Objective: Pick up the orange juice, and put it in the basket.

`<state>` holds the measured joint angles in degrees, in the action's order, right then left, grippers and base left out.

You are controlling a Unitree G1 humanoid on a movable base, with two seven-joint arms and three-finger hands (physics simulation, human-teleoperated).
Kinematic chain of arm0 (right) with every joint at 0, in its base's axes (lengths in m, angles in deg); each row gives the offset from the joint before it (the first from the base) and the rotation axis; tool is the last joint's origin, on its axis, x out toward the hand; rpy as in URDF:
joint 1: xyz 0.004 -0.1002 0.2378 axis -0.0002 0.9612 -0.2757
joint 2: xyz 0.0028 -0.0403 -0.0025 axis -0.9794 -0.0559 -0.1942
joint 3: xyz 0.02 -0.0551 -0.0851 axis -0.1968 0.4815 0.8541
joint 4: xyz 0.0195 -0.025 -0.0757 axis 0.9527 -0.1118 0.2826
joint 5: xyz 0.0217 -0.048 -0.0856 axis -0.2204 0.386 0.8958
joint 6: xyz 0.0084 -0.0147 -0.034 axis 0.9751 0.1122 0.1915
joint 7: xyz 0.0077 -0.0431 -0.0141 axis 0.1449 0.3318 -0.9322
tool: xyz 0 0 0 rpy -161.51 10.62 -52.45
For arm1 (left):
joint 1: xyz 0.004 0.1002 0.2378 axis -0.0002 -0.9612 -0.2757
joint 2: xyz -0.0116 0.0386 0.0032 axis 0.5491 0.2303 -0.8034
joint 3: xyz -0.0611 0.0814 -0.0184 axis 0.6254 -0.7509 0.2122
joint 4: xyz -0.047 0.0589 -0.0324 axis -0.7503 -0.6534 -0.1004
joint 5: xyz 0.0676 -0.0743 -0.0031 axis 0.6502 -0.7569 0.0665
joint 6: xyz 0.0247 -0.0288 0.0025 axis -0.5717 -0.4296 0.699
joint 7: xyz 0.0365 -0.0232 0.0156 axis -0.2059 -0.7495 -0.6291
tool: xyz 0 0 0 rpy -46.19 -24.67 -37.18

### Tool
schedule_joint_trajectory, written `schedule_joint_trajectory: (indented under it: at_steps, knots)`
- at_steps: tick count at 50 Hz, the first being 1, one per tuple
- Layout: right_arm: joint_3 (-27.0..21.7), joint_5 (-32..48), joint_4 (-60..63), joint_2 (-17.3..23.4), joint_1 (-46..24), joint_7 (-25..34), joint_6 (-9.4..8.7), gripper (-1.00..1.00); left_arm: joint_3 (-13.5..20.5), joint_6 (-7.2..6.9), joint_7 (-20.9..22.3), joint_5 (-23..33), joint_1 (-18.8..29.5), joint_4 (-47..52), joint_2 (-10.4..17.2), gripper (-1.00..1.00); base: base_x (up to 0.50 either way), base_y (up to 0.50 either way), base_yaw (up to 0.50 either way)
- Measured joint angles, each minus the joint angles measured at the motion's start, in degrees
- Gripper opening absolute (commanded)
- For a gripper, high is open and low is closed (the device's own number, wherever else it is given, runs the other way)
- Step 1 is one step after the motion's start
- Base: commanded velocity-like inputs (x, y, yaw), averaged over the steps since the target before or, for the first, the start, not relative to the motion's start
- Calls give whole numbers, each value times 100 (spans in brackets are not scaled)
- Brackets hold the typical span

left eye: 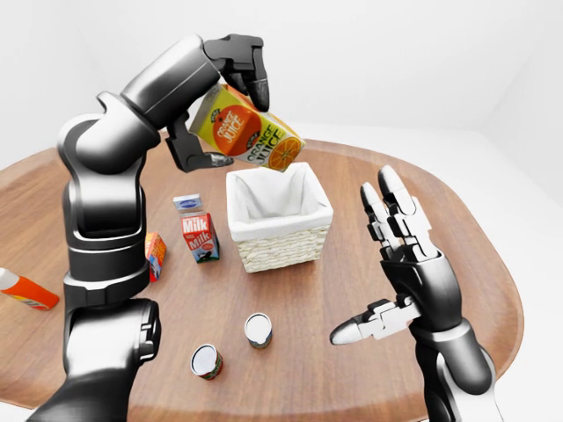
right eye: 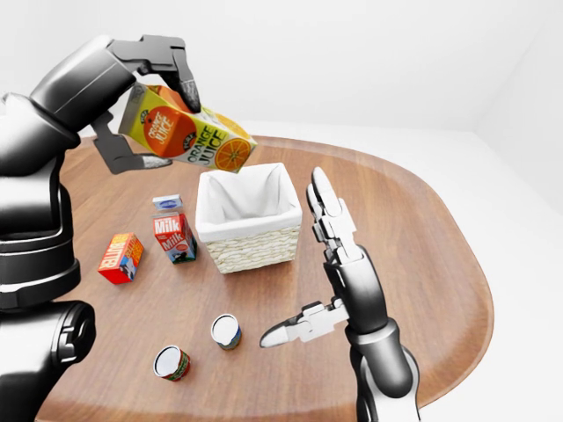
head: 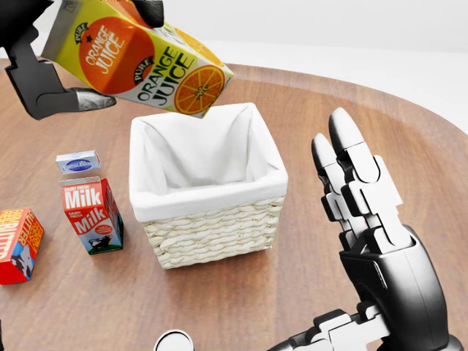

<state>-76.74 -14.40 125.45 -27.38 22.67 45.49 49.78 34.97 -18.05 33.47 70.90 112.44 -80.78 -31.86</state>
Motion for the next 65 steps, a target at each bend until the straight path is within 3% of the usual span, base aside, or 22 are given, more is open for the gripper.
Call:
schedule_joint_trajectory:
  at_steps: [17, 32, 40, 65]
  knots:
    - [6, -19, 15, 0, 22, 11, 11, 100, -208, 0, 0, 1003, 213, -1401, -128, -100, 0, 0, 0]
    - [10, -27, 9, -1, 29, 15, 27, 100, -257, 0, 0, 610, 919, -2002, -461, -100, 0, 0, 0]
    - [14, -26, 7, -1, 34, 14, 34, 100, -302, -1, 0, 544, 1028, -2162, -527, -100, 0, 0, 0]
    - [16, -27, 18, 1, 41, 19, 27, 100, -390, 0, -166, 1300, 1026, -3057, -581, -100, 0, 0, 0]
